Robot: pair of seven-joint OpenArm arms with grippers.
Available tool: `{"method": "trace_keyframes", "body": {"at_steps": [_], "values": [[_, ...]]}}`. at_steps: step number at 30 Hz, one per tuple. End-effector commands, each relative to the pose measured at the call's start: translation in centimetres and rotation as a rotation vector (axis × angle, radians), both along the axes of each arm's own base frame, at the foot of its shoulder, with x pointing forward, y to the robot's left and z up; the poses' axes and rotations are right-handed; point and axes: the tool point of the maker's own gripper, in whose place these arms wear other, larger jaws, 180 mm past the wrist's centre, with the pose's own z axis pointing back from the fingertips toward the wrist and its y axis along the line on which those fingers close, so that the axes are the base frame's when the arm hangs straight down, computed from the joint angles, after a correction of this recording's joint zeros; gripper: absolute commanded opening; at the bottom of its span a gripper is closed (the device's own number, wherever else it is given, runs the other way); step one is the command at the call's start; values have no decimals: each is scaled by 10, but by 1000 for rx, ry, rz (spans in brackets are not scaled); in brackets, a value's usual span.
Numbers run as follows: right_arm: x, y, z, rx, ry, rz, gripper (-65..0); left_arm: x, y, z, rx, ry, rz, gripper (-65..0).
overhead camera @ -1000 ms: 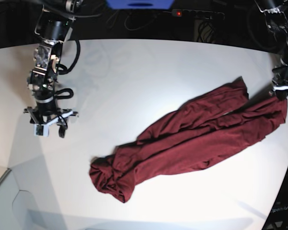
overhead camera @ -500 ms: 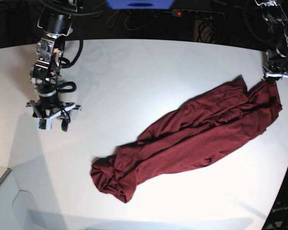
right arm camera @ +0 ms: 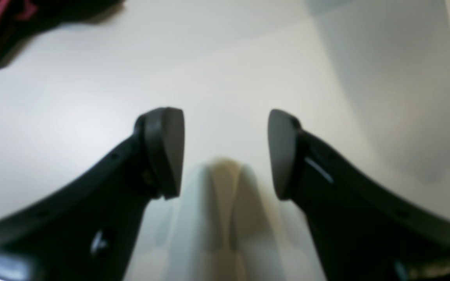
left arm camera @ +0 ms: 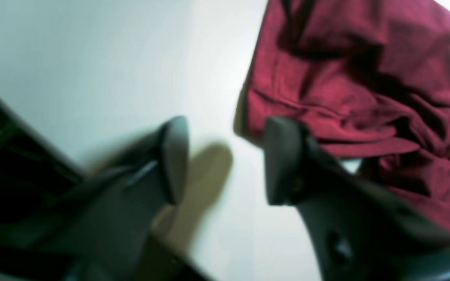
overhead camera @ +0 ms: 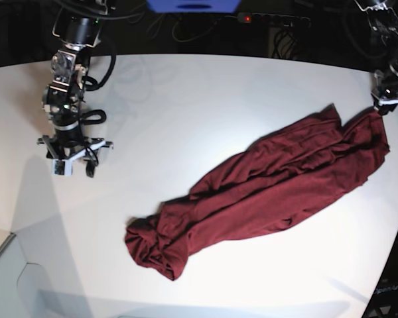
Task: Layout the t-shirt on the table in an organized manner, then fold the t-shirt properly
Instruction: 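Grasp the shirt's end with the left gripper and pull it outward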
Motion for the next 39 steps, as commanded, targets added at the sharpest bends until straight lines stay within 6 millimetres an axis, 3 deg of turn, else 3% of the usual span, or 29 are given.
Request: {"method": "trace_keyframes", "body": {"at_steps": [1, 3, 12, 17, 21, 30, 39], "values": [[12, -4, 20, -8, -71, -1, -322, 8, 10, 13, 27, -38, 0, -428], [11, -4, 20, -8, -70, -1, -322, 14, 14, 17, 38, -47, -4, -450], [10, -8, 19, -15, -67, -4, -322, 37, 20, 17, 123, -34, -13, -425], [10, -8, 19, -15, -67, -4, -322, 47, 12, 14, 129, -30, -18, -425], [10, -8, 20, -16, -67, -4, -322, 47, 11, 11, 134, -15, -23, -426], [10, -14, 21, -29, -65, -4, -322, 33, 9, -17, 77, 46, -4, -430], [11, -13, 22, -29, -68, -3, -322, 30, 7, -21, 70, 55, -3, -650]]}}
